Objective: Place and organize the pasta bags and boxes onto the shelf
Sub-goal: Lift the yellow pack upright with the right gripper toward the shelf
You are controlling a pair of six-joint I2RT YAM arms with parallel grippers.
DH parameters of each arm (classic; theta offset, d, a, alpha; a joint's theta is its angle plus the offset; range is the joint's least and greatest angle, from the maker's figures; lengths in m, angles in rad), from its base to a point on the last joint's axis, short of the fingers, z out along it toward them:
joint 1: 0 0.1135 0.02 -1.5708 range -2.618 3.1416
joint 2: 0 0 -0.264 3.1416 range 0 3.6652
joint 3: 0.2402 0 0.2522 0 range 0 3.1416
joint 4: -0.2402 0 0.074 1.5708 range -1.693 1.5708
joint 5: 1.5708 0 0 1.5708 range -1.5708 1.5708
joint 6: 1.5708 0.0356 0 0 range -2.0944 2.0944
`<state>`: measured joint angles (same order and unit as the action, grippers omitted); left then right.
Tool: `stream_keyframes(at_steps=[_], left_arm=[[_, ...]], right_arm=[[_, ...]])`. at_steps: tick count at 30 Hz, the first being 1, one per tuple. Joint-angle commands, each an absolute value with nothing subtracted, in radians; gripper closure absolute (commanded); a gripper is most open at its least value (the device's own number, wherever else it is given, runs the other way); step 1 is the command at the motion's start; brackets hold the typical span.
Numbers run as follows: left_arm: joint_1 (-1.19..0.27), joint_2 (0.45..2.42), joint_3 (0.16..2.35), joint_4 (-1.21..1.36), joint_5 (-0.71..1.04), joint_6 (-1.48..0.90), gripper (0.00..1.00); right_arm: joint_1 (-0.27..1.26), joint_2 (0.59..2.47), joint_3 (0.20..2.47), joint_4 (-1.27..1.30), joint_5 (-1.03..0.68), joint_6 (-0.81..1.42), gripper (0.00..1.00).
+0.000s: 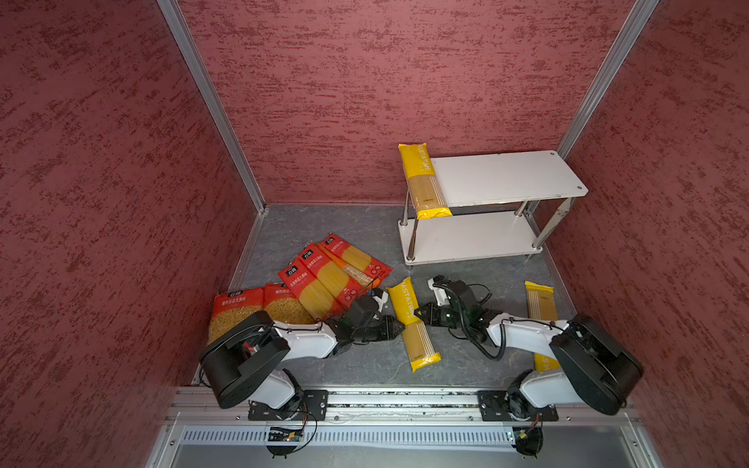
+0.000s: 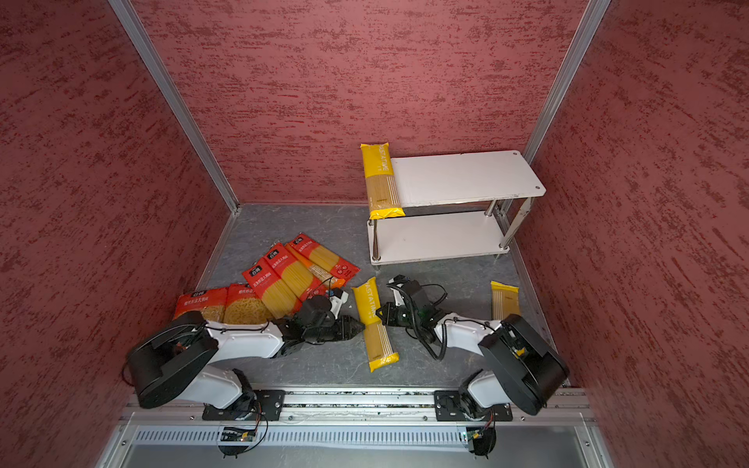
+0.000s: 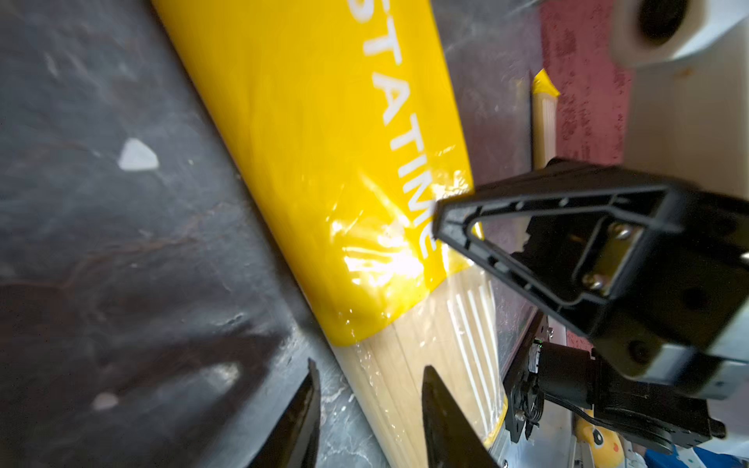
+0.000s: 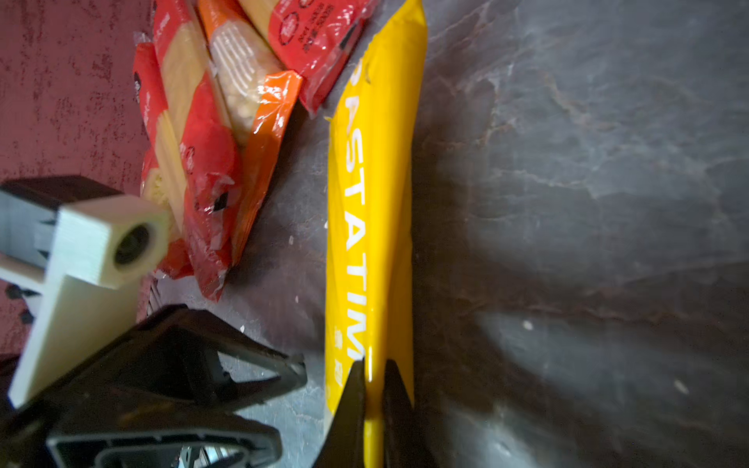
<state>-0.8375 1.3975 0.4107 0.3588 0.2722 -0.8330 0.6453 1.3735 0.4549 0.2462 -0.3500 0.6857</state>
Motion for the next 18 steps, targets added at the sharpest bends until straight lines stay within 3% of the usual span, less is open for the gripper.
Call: stream_keyframes(at_steps=[1,10,18], left_arm=[[-0.828,1.284,0.358,0.388,0.168,-0.761,0.54],[-0.822,0.903,0.265,0.450,0.020,-0.576,0.42],[-0.744,0.668,0.276,0.358,0.174,-0.438,0.35]], right_arm=[[0.672,1.261,0.480,0.277,-0.275,0.599,1.00],[0.733,1.050,0.590,0.126,-0.193,0.395,1.00],[0.756,0.966,0.719,0.071,-0.198,0.298,1.00]])
